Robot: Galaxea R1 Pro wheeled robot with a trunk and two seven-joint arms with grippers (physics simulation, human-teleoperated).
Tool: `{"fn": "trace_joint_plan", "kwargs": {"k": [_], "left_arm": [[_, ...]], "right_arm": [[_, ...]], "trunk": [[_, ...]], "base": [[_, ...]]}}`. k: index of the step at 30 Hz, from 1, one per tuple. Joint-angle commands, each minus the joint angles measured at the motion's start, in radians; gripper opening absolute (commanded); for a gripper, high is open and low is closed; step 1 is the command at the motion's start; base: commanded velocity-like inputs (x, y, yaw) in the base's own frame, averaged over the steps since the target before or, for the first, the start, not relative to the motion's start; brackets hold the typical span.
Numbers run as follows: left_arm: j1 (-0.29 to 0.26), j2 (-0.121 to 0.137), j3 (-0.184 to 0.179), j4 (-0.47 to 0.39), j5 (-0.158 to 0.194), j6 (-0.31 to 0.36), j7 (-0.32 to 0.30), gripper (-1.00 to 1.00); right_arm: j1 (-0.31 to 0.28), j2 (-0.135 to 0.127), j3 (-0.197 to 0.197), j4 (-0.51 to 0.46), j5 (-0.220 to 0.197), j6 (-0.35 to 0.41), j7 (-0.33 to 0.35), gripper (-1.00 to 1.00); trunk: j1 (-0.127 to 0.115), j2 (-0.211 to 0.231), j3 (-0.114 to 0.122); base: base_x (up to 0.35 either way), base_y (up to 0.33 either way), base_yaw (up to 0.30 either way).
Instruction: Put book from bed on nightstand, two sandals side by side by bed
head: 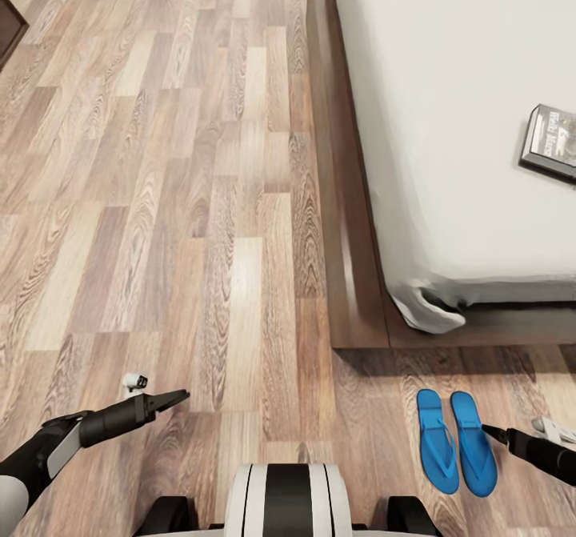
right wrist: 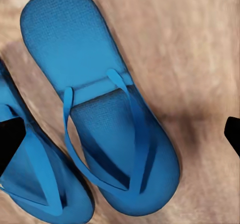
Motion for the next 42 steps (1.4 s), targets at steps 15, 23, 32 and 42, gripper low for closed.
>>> {"fn": "trace_joint_plan", "kwargs": {"k": [15, 23, 32, 42], "left_arm": [[0.013, 0.001, -0.014, 0.275, 0.001, -0.223, 0.004, 1.0], [0.013, 0.0, -0.014, 0.374, 0.002, -0.299, 0.006, 1.0], [0.014, 0.003, -0.014, 0.427, 0.004, -0.357, 0.017, 1.0], [0.015, 0.004, -0.013, 0.432, 0.005, -0.367, 0.019, 1.0]], "right_arm": [[0.006, -0.111, -0.003, 0.316, -0.086, -0.063, 0.349, 1.0], [0.006, -0.112, -0.002, 0.366, -0.087, -0.123, 0.36, 1.0], [0.006, -0.107, -0.001, 0.376, -0.087, -0.204, 0.355, 1.0], [0.006, -0.1, -0.001, 0.406, -0.085, -0.31, 0.349, 1.0]], "trunk": [[-0.007, 0.003, 0.058], [-0.01, 0.005, 0.089], [-0.015, 0.007, 0.123], [-0.019, 0.01, 0.162]], "base": [[0.0, 0.0, 0.0], [0.0, 0.0, 0.0], [0.0, 0.0, 0.0], [0.0, 0.0, 0.0]]}}
